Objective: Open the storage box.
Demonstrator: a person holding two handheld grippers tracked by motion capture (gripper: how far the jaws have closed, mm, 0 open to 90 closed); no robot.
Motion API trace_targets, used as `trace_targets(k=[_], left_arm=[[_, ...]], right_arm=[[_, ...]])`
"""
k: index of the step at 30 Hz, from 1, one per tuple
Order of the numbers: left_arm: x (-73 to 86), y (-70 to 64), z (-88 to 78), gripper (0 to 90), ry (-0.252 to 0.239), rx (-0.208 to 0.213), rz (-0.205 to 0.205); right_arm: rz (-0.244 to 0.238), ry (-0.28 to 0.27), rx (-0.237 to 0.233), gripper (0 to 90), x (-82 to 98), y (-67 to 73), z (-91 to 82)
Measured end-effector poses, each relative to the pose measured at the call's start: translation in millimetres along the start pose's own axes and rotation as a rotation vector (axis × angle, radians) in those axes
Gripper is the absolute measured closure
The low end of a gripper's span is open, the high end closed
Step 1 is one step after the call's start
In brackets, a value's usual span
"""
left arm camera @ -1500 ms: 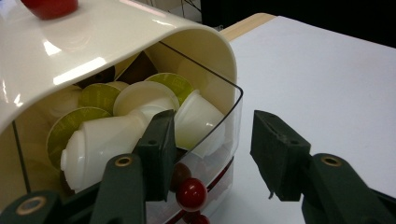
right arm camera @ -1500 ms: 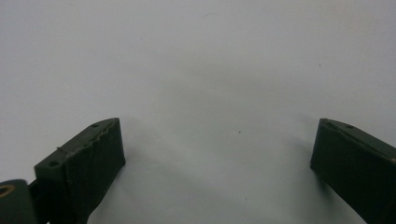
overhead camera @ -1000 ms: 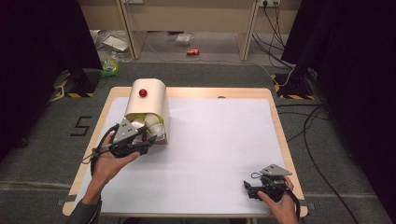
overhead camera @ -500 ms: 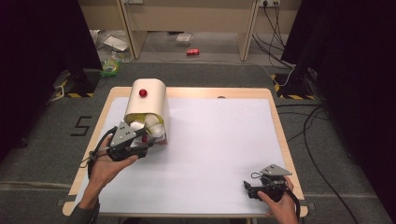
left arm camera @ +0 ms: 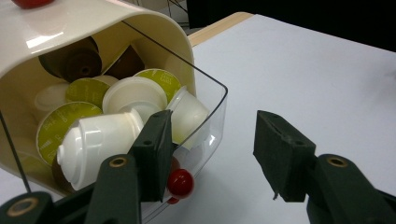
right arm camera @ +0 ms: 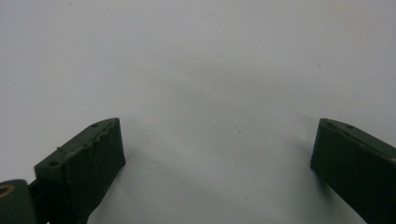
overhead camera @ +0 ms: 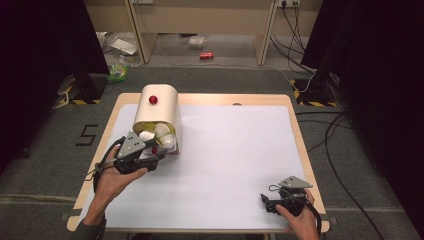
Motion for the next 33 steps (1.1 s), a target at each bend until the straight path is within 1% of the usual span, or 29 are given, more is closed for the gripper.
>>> trace_targets(k=[19,20,26,33], left_arm=[[2.4,-9.8,-6.9,45.4,0.004,0.015,-0.006],[2.8,-10.2,-7.5,45.3,0.004,0.018,-0.002],[4.5,-12.6,-10.0,45.2,0.003,0.031,-0.011],[4.3,-13.8,-10.5,45.1,0.006,0.028,-0.010]], right_arm=[[0.000,0.000,0.000,3.1,0.0,0.0,0.0],[0.000,0.000,0.000,3.1,0.0,0.0,0.0],[0.000,0.000,0.000,3.1,0.0,0.0,0.0],[0.000,0.000,0.000,3.1,0.0,0.0,0.1]])
Point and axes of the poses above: each handheld gripper's, and its own axes: z roughly forward along the jaws, x roughly out of its underside, y roughly to its left, the point moved 4 cm from there along z, roughly forward along the jaws, and after that the axes turned 15 degrees about z, right-handed, at the moved point
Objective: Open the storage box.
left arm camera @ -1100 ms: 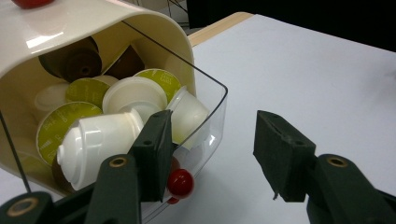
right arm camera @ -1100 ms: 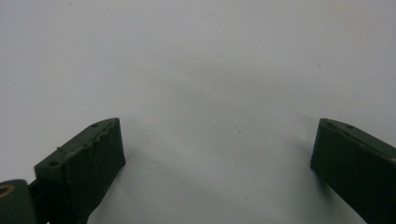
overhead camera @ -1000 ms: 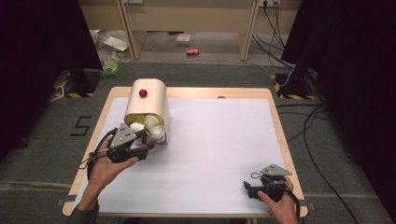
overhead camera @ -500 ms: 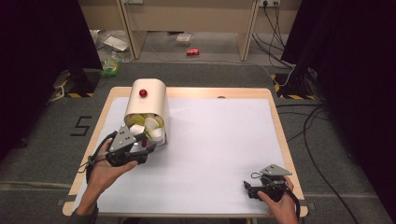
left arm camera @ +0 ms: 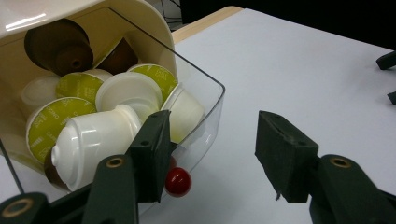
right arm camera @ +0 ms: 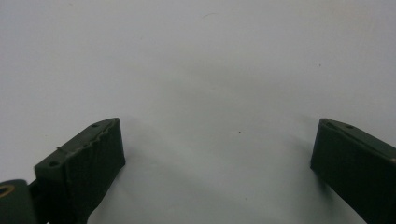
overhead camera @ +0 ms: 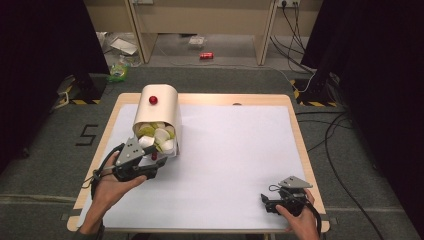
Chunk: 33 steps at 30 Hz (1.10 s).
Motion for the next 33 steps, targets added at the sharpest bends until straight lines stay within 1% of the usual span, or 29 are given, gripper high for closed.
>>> trace_targets(k=[3,16,19,26,33], left_arm=[[0.1,-1.1,-0.8,44.9,0.009,0.006,0.005],[1.4,-4.7,-4.0,44.5,0.011,0.023,-0.002],[2.1,-6.9,-5.4,44.2,0.017,0.029,0.005],[4.3,-9.6,-7.4,44.1,0.010,0.034,-0.005],[4.5,-8.8,-8.0,44.1,0.010,0.041,-0.014]], right_arm=[[0.002,0.001,0.000,3.1,0.1,0.2,-0.1],[0.000,0.000,0.000,3.1,0.0,0.0,0.0],[0.002,0.001,0.001,3.1,0.1,0.2,-0.1],[0.000,0.000,0.000,3.1,0.0,0.1,0.0],[0.002,0.000,0.001,3.1,0.1,0.3,-0.1]])
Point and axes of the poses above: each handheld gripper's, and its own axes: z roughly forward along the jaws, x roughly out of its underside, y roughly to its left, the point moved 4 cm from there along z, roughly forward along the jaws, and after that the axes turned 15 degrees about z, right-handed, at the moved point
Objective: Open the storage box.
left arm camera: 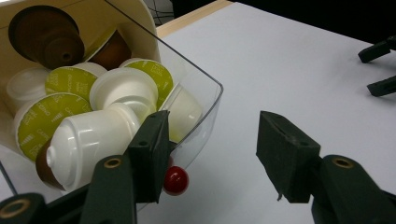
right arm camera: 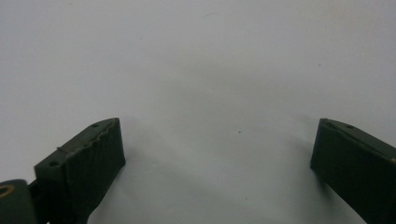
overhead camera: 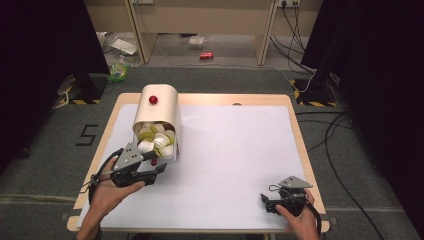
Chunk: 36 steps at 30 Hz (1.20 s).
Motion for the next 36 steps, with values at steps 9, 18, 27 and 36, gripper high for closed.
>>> trace_targets(k=[9,18,27,36], left_arm=[[-0.2,3.7,1.2,43.0,0.000,-0.005,-0.017],[-6.5,7.5,-6.5,41.4,-0.024,-0.025,-0.019],[-5.8,16.6,-13.4,40.3,-0.033,-0.060,-0.034],[-1.7,25.8,-14.7,39.9,-0.027,-0.092,-0.056]], right_arm=[[0.000,0.000,0.000,3.1,0.0,0.0,0.0],[-0.002,0.000,-0.001,3.1,-0.1,-0.1,0.1],[-0.002,0.000,0.000,3.1,-0.1,-0.2,0.1],[-0.002,0.000,-0.001,3.1,-0.1,-0.2,0.1]])
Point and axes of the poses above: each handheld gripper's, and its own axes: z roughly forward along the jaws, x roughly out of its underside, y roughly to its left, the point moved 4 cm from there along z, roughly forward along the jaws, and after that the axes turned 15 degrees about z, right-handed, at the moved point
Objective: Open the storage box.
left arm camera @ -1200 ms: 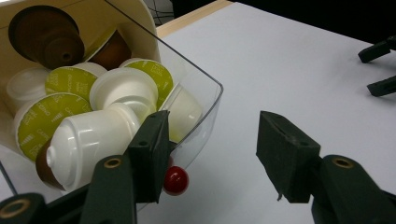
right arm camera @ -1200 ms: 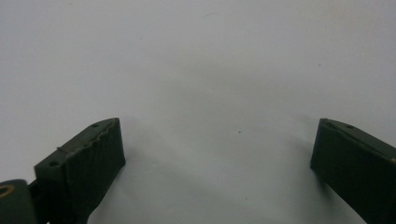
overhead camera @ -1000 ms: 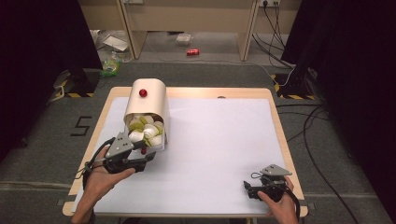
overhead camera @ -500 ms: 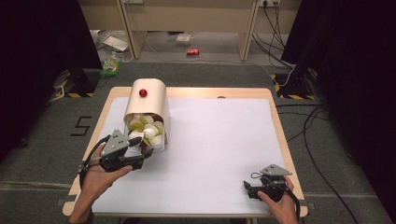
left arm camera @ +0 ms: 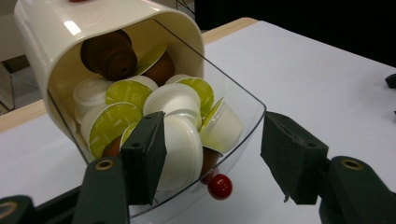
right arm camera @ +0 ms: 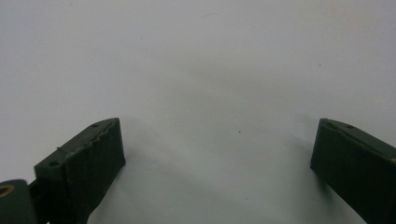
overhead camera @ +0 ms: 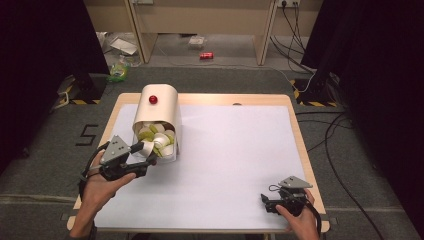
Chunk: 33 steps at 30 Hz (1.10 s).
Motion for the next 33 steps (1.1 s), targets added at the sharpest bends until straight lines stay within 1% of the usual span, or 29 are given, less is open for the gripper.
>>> trace_targets(k=[7,10,15,17,18,19,21,23,24,30,33], left_arm=[[-2.7,2.3,0.3,39.1,-0.007,-0.007,-0.010],[-4.7,3.9,-0.2,39.0,-0.006,-0.012,-0.007],[-6.6,7.9,-2.6,39.0,-0.006,-0.033,-0.007],[-6.4,10.0,-2.7,39.0,-0.002,-0.039,-0.007],[-6.3,11.5,-2.5,39.0,-0.001,-0.049,-0.004],[-5.9,12.0,-1.7,39.0,0.002,-0.046,-0.011],[-5.3,14.5,-0.3,39.0,0.008,-0.061,-0.006],[-4.4,15.9,1.8,39.1,0.013,-0.063,-0.011],[-3.9,15.9,3.1,39.1,0.019,-0.062,-0.014],[-2.8,17.2,8.9,39.7,0.045,-0.086,-0.003],[-2.1,16.7,11.7,39.8,0.053,-0.083,-0.002]], right_arm=[[0.002,0.000,0.000,3.1,0.1,0.1,-0.1],[0.000,-0.001,-0.001,3.1,0.0,0.0,0.0],[0.005,0.000,0.000,3.1,0.2,0.2,-0.1],[0.005,0.000,-0.001,3.1,0.2,0.2,-0.1],[0.005,0.000,0.000,3.1,0.2,0.1,-0.1],[0.006,0.000,-0.001,3.1,0.2,0.2,-0.1],[0.005,-0.001,0.000,3.0,0.2,0.1,-0.1],[0.005,0.000,-0.001,3.0,0.2,0.1,-0.1],[0.006,0.000,-0.001,3.0,0.2,0.2,-0.1],[0.005,0.000,0.000,3.0,0.2,0.1,-0.1],[0.005,0.000,-0.001,3.0,0.2,0.1,-0.1]])
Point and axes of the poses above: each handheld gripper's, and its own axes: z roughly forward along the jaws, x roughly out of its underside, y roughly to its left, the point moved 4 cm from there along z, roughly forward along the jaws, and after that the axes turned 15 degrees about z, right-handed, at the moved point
